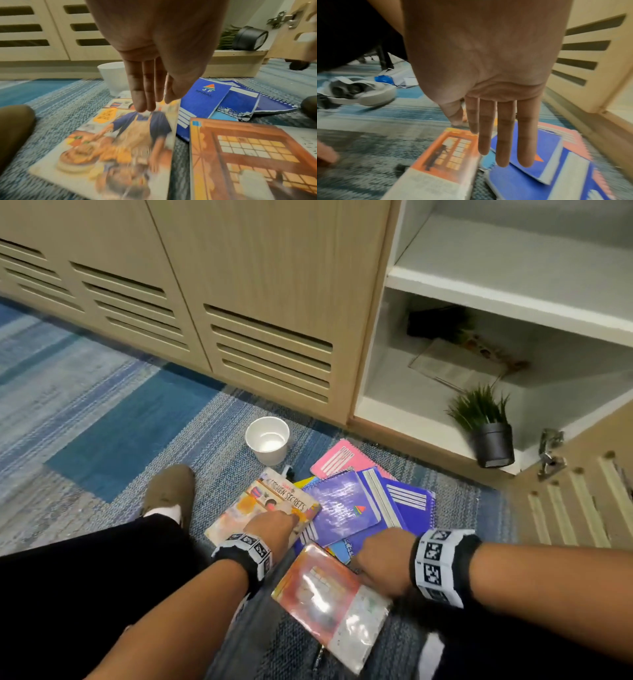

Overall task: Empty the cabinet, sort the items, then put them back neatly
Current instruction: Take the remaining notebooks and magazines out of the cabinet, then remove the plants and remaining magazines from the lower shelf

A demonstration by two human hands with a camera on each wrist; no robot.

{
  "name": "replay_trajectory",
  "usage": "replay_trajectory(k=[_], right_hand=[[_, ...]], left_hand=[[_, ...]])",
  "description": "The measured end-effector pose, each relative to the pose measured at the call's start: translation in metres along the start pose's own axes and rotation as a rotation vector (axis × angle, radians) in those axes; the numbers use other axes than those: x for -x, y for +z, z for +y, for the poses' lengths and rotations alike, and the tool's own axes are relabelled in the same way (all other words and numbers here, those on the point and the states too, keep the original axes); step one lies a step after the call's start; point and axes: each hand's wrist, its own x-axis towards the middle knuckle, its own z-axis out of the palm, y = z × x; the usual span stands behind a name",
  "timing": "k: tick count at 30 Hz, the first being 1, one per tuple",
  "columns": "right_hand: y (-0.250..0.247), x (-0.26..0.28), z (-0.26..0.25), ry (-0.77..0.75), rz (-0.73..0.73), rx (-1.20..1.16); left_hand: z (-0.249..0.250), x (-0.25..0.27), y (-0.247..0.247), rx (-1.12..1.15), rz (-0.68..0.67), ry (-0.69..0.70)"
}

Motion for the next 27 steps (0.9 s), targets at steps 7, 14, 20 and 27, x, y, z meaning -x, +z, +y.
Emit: replay_trajectory(k=[7,14,20,27], right_hand=[[-0.016,-0.007,0.088,0.247,0.004,-0.114],[-0.038,0.028,0.210,0.597,0.229,-0.308],[-0.034,0.034,0.276,0.827,0.292,-0.395],[-0.009,0.007,0.349,1.053,0.354,-0.685]], left_hand=[[0.050,-0.030,-0.054,-0.112,0.071,0.118],[0.107,-0.085,-0.152,-0.160,0.261,0.237],[0.144,-0.152,-0.215,-0.189,0.343,0.283],[0.169,-0.242,-0.248,-0.175,0.348,0.282]])
